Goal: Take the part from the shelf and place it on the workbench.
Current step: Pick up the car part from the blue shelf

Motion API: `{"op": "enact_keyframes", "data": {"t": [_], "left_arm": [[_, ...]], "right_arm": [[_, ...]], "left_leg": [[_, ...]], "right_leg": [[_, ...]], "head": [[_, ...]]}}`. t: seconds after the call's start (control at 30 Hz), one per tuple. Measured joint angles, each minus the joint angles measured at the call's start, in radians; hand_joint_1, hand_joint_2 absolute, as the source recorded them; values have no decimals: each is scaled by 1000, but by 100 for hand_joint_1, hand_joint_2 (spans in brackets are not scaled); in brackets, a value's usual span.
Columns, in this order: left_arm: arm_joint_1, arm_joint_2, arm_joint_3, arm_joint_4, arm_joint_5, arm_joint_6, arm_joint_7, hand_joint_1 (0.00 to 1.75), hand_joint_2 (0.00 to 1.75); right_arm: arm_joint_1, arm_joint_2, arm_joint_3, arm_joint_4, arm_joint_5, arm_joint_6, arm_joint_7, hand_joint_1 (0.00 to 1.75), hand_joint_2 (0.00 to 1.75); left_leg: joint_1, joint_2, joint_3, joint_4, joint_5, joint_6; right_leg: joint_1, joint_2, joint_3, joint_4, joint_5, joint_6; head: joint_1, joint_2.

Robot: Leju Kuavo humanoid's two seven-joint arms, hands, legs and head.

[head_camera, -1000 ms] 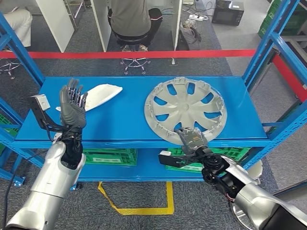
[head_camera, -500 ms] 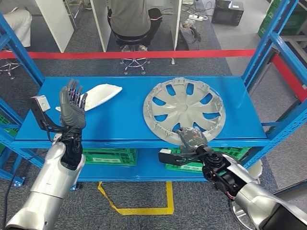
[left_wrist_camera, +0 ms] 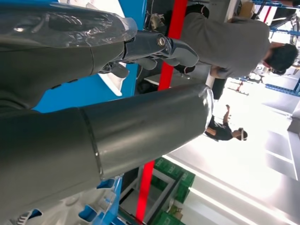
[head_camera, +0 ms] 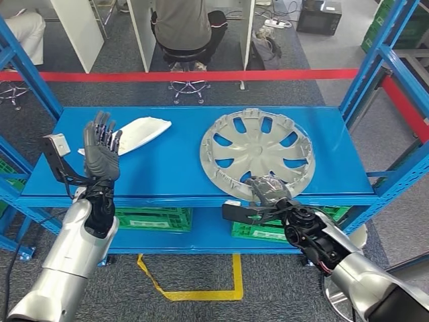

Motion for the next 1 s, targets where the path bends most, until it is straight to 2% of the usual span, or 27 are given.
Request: {"op": "enact_keyframes", "data": {"t": [0.47, 0.6, 0.83, 1.0], "left_arm": [[0, 1, 0, 0, 0, 0, 0, 0, 0], [5, 2, 0, 0, -5, 0, 3, 0, 0], [13, 9, 0, 0, -12, 2, 10, 0, 0], [30, 13, 0, -7, -22, 6, 14, 0, 0]], "right_arm": [[3, 0, -20, -22, -17, 1, 1, 175, 175], [-6, -7, -53, -55, -118, 15, 15, 175, 175], [-45, -56, -151, -207, -273, 68, 76, 175, 175], [-52, -93, -236, -314, -325, -9, 89, 175, 175]], "left_leg": [[0, 0, -2, 0, 0, 0], [0, 0, -3, 0, 0, 0], [0, -1, -5, 1, 1, 1], [-1, -4, -10, 1, 2, 2]], "right_leg": [[0, 0, -2, 0, 0, 0], [0, 0, -2, 0, 0, 0], [0, -2, -4, 1, 0, 0], [-2, -5, -7, 1, 1, 1]], "head": [[0, 0], [0, 0], [0, 0], [0, 0]]}}
